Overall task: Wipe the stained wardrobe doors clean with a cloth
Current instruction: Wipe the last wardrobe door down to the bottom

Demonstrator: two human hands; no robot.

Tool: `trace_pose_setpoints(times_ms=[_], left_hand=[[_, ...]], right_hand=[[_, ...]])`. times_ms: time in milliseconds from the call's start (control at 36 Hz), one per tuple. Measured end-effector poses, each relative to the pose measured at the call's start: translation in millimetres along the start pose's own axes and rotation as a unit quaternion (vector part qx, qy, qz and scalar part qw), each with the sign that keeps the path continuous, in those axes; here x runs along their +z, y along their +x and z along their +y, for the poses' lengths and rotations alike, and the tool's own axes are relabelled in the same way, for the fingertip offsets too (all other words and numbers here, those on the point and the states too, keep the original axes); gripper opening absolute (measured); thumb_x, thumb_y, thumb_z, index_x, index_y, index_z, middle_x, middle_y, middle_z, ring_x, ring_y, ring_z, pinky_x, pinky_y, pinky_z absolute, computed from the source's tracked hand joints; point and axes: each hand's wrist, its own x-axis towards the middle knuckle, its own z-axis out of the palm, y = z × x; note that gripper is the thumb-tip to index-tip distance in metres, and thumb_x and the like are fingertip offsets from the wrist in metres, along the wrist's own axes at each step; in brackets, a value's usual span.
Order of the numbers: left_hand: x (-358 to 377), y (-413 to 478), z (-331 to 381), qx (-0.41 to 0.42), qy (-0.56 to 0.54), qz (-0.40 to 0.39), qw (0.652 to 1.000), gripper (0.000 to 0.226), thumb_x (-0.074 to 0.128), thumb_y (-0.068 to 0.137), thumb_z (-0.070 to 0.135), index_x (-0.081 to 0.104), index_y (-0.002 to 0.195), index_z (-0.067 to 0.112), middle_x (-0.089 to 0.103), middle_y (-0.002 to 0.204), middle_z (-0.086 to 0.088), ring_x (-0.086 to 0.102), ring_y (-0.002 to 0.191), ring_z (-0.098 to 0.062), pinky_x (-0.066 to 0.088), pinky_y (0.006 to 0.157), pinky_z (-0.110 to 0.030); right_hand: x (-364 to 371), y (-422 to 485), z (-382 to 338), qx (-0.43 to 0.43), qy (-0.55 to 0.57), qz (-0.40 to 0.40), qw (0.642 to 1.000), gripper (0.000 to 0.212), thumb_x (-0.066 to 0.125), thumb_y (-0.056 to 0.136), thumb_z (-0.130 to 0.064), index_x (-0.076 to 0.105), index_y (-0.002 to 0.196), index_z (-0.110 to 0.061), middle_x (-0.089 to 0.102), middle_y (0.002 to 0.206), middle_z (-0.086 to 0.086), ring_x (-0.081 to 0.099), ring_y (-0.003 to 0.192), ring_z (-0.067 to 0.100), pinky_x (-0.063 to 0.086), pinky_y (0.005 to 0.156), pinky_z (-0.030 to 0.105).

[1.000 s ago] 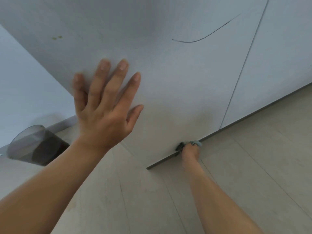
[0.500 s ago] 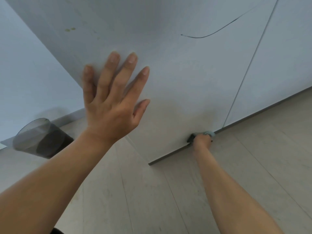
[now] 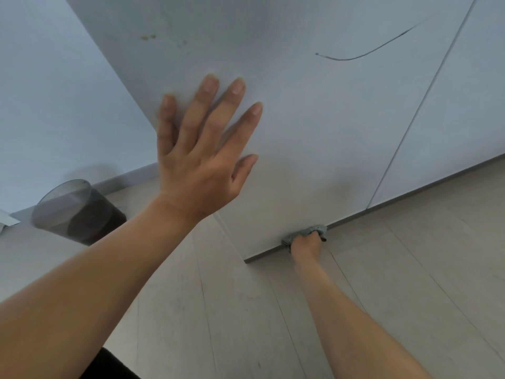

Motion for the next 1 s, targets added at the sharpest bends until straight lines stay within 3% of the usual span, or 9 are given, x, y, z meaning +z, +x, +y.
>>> trace_pose_setpoints(times_ms=[139,250,389,472,556,639,750,833,1000], left_hand=[[-2,0,-1,0.012,-0.007,-0.006,1.0,0.06,0.07,0.093,0.048,0.063,0.145,0.019,0.051,0.155,-0.009,0.039,0.147,-0.035,0.015,0.124,-0.054],[-7,3,0,0.01,-0.03,-0.018,0.999,0.051,0.07,0.095,0.041,0.067,0.14,0.019,0.052,0.153,-0.01,0.039,0.146,-0.035,0.015,0.123,-0.054],[-24,10,-12,0.001,-0.147,-0.004,0.989,0.034,0.074,0.088,0.021,0.077,0.122,0.016,0.059,0.146,-0.01,0.05,0.139,-0.032,0.032,0.117,-0.054],[-39,15,-32,-0.1,-0.214,0.071,0.969,0.03,0.076,0.089,0.017,0.066,0.116,0.011,0.049,0.13,-0.01,0.048,0.126,-0.026,0.045,0.103,-0.049],[-47,13,-46,-0.264,-0.26,0.106,0.923,0.038,0.076,0.09,0.012,0.051,0.113,-0.005,0.04,0.12,-0.01,0.045,0.119,-0.03,0.046,0.098,-0.04],[-53,9,-53,-0.437,-0.371,0.024,0.819,0.056,0.072,0.095,0.027,0.04,0.136,0.005,0.042,0.141,-0.008,0.054,0.131,-0.026,0.054,0.103,-0.046],[-60,13,-50,-0.5,-0.517,-0.097,0.688,0.06,0.059,0.105,0.043,0.044,0.155,0.012,0.062,0.145,0.002,0.063,0.129,-0.014,0.056,0.105,-0.051],[-64,18,-48,-0.498,-0.556,-0.099,0.658,0.058,0.053,0.1,0.037,0.052,0.152,0.011,0.067,0.138,0.012,0.066,0.125,-0.009,0.059,0.1,-0.045],[-62,17,-53,-0.492,-0.585,-0.09,0.638,0.059,0.058,0.097,0.028,0.051,0.15,0.003,0.072,0.131,0.012,0.068,0.122,-0.01,0.059,0.093,-0.028]], right_hand=[[47,-34,14,-0.013,-0.051,-0.042,0.998,0.039,0.052,0.087,0.005,0.05,0.125,0.006,0.062,0.126,0.022,0.061,0.115,0.037,0.051,0.092,0.04],[50,-70,35,-0.051,-0.09,-0.139,0.985,0.023,0.051,0.093,-0.002,0.054,0.116,-0.004,0.059,0.114,0.009,0.06,0.11,0.03,0.041,0.078,0.027],[37,-67,54,-0.022,-0.11,-0.06,0.992,0.053,0.061,0.094,-0.012,0.048,0.145,-0.011,0.061,0.136,0.01,0.058,0.125,0.031,0.046,0.101,0.037],[36,-71,46,0.001,-0.002,-0.028,1.0,0.062,0.067,0.091,-0.008,0.044,0.148,-0.013,0.058,0.139,0.007,0.057,0.125,0.029,0.047,0.096,0.031],[47,-76,40,0.015,0.088,-0.037,0.995,0.057,0.065,0.088,0.003,0.048,0.14,-0.014,0.061,0.129,0.008,0.062,0.113,0.026,0.045,0.09,0.025],[67,-71,42,0.054,0.144,-0.044,0.987,0.049,0.06,0.078,0.01,0.051,0.113,-0.024,0.068,0.111,0.013,0.07,0.088,0.027,0.061,0.08,0.047],[74,-81,28,0.041,0.128,-0.031,0.99,0.041,0.051,0.077,0.011,0.05,0.104,-0.021,0.067,0.101,0.015,0.069,0.079,0.032,0.061,0.07,0.053],[70,-115,5,-0.021,0.141,-0.031,0.989,0.044,0.056,0.082,0.009,0.047,0.11,-0.025,0.066,0.105,0.01,0.068,0.089,0.032,0.059,0.081,0.051],[52,-181,-61,-0.226,0.215,-0.071,0.947,0.041,0.066,0.091,-0.002,0.05,0.123,-0.023,0.063,0.107,-0.011,0.064,0.096,0.005,0.051,0.081,0.019]])
